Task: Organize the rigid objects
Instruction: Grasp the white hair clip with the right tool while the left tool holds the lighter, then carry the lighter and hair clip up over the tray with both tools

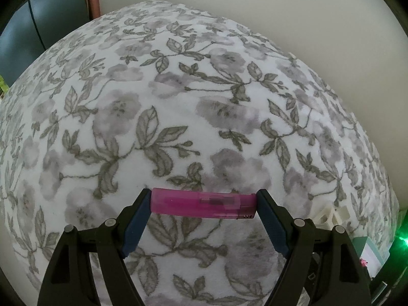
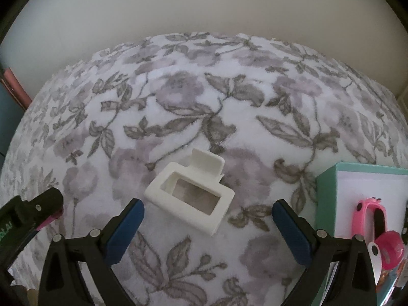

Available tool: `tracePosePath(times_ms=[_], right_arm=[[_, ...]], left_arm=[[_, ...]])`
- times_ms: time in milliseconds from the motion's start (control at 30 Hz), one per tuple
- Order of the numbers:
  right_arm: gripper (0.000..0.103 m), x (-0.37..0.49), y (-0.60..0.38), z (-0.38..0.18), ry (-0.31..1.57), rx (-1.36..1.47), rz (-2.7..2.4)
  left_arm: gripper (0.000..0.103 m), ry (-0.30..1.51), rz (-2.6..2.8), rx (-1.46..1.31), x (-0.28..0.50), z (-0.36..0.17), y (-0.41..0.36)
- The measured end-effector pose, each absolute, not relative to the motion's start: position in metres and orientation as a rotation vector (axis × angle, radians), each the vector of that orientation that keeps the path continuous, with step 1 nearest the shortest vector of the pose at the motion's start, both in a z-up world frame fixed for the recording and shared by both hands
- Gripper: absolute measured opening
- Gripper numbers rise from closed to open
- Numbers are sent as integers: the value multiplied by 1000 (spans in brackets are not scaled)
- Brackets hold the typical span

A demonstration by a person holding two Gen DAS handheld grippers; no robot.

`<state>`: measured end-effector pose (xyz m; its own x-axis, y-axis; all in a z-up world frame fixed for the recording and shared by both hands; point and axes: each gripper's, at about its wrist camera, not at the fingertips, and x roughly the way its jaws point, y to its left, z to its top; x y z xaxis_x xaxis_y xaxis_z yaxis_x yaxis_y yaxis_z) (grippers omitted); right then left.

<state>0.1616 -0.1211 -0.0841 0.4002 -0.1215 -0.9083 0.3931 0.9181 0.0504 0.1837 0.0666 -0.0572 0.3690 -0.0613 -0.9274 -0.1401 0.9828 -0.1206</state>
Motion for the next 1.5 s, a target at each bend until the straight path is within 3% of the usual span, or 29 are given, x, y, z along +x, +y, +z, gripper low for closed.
tracePosePath(times_ms=[233,400,467,500,1500], right_arm=[[93,163,-122,-83,1111,263,-354],[80,162,-121,-81,1098,255,-360],[64,161,-121,-78,1090,252,-363],[61,161,-120,-78,1090,249,-364],[61,121,-124,-35,1040,329,-329]], left_arm=[[82,1190,55,-185,183,-58,66],[82,1192,51,-185,184,-57,65],[82,1192,48,-186,184,-57,65],[82,1192,48,-185,184,-57,65],[82,1115,-10,-142,172,-24,48]])
